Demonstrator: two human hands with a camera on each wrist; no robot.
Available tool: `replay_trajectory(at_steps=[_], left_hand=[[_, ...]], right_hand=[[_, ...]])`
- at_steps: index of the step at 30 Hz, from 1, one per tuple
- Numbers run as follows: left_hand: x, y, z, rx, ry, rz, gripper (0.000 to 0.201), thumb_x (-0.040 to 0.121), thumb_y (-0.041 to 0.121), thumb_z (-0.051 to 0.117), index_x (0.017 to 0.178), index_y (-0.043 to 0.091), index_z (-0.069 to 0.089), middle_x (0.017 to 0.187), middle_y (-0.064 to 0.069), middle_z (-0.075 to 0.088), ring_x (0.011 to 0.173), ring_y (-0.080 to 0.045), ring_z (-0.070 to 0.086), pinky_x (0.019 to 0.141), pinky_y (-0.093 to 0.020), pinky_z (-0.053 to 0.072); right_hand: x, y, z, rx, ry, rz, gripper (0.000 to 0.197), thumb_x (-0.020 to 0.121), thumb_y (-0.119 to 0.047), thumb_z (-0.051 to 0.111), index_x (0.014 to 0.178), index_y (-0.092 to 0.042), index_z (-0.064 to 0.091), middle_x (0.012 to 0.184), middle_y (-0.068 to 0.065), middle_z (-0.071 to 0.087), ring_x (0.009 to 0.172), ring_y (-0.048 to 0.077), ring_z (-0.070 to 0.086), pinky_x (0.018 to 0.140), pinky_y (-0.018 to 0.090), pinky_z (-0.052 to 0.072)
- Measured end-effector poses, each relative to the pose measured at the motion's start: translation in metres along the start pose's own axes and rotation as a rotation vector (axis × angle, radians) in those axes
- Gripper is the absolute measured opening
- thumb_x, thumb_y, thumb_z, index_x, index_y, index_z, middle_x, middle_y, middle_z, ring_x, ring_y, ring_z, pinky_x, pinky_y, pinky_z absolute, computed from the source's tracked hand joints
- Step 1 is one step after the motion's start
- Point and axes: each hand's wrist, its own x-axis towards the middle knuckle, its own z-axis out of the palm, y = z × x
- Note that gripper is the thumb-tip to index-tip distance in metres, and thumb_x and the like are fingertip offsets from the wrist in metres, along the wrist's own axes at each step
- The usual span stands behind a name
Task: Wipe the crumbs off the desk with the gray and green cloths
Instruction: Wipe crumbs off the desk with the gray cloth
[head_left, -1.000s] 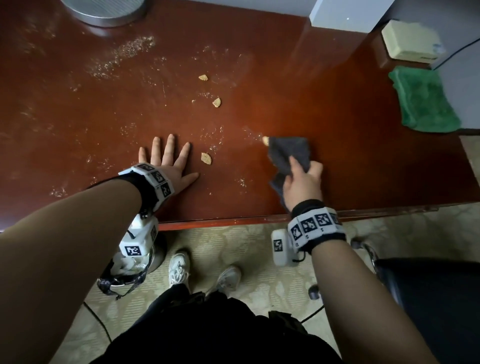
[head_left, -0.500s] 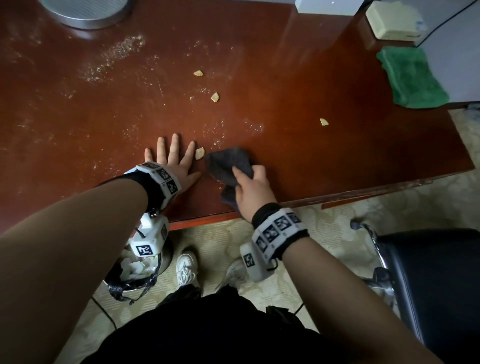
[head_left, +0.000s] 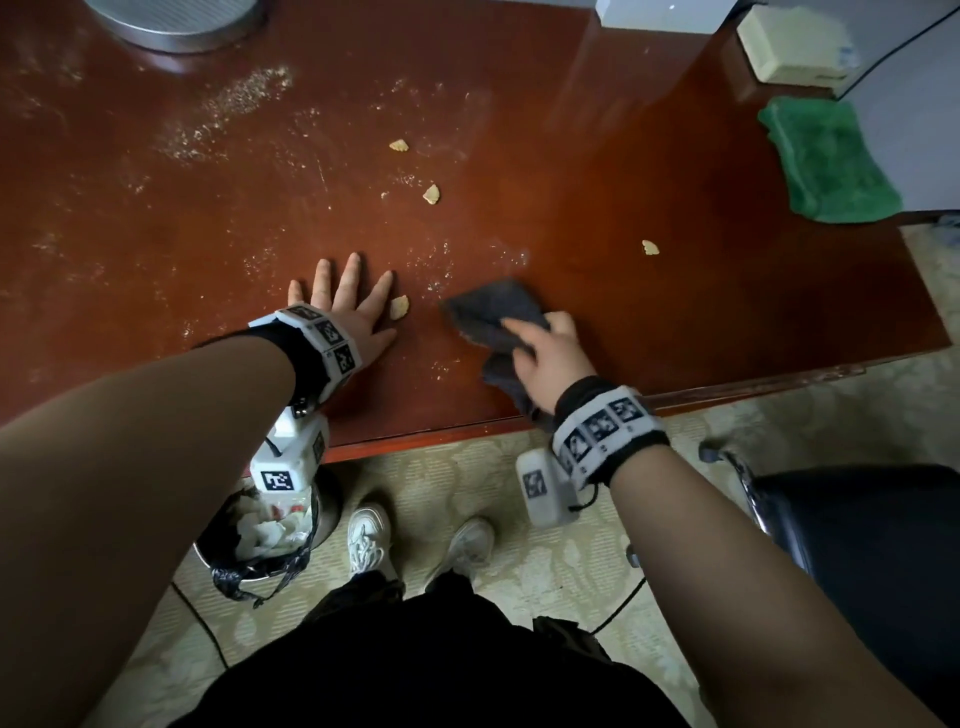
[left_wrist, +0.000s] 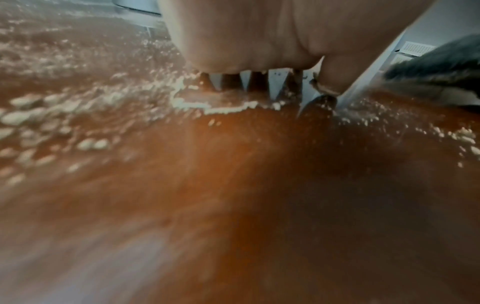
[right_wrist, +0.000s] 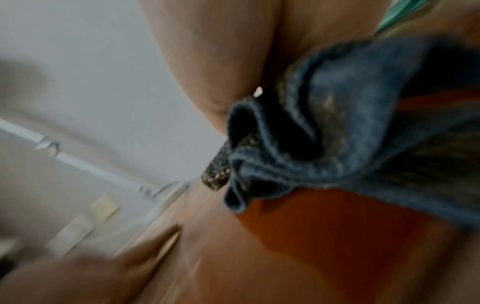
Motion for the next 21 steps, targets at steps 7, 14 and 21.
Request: replay_trajectory(at_steps=[7, 14, 21], left_hand=[[0.010, 0.020, 0.001, -0.024, 0.009, -0.079, 0.063, 0.094, 0.058, 0.018, 0.146, 0.038, -0.011, 0.155, 0.002, -0.023, 0.142, -0.034, -0.018, 0.114, -0.057, -0.003], [0.012, 0.021, -0.001, -0.038, -0.009, -0.105, 0.064, 0.093, 0.058, 0.019, 0.146, 0.039, -0.013, 0.154, 0.003, -0.025, 0.142, -0.032, -0.020, 0.113, -0.055, -0.005], [0.012, 0.023, -0.002, -0.019, -0.027, -0.117, 0.064, 0.093, 0.059, 0.017, 0.145, 0.039, -0.014, 0.154, 0.004, -0.026, 0.142, -0.031, -0.020, 0.113, -0.055, -0.004]], right_hand=[[0.062, 0.073, -0.102, 0.122, 0.400, 0.481, 0.049, 0.095, -0.015, 0.039, 0.144, -0.020, 0.036, 0.150, 0.018, 0.022, 0.135, 0.028, 0.031, 0.108, 0.033, 0.026], [0.092, 0.074, -0.091, 0.152, 0.344, 0.584, 0.046, 0.096, -0.034, 0.042, 0.139, -0.022, 0.034, 0.145, 0.013, 0.031, 0.132, 0.033, 0.036, 0.108, 0.047, 0.031], [0.062, 0.008, -0.026, -0.186, -0.013, -0.057, 0.051, 0.094, -0.014, 0.043, 0.142, -0.031, 0.033, 0.147, 0.008, 0.017, 0.125, 0.035, 0.032, 0.109, 0.035, 0.031]])
